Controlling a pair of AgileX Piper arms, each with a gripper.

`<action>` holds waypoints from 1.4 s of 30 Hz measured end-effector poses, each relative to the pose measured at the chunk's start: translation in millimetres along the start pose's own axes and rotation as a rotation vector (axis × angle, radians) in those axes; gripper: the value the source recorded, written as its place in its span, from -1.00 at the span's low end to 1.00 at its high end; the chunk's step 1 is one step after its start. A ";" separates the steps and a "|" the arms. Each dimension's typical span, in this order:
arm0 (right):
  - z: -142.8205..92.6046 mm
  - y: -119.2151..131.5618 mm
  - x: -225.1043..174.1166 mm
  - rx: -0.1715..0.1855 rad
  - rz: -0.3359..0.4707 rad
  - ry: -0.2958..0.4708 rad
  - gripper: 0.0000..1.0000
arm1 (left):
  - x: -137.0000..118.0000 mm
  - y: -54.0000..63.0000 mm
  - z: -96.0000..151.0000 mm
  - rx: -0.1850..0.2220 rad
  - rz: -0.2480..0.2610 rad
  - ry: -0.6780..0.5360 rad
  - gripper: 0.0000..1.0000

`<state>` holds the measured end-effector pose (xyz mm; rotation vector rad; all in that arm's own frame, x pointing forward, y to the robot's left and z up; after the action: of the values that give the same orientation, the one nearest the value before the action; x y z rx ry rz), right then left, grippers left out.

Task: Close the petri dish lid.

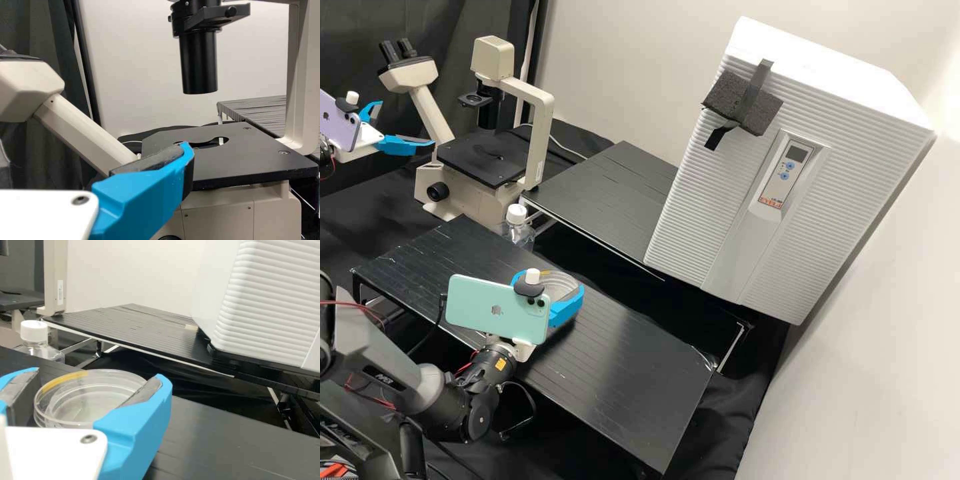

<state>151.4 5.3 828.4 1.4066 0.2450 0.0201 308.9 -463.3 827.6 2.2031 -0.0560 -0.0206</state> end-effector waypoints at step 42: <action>-3.2 17.6 -10.8 0.066 0.150 -0.035 1.00 | 0.0 0.0 0.0 0.000 0.000 0.000 1.00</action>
<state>142.6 9.7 846.9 1.4870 0.1116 0.1116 308.9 -463.3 827.6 2.2031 -0.0560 -0.0206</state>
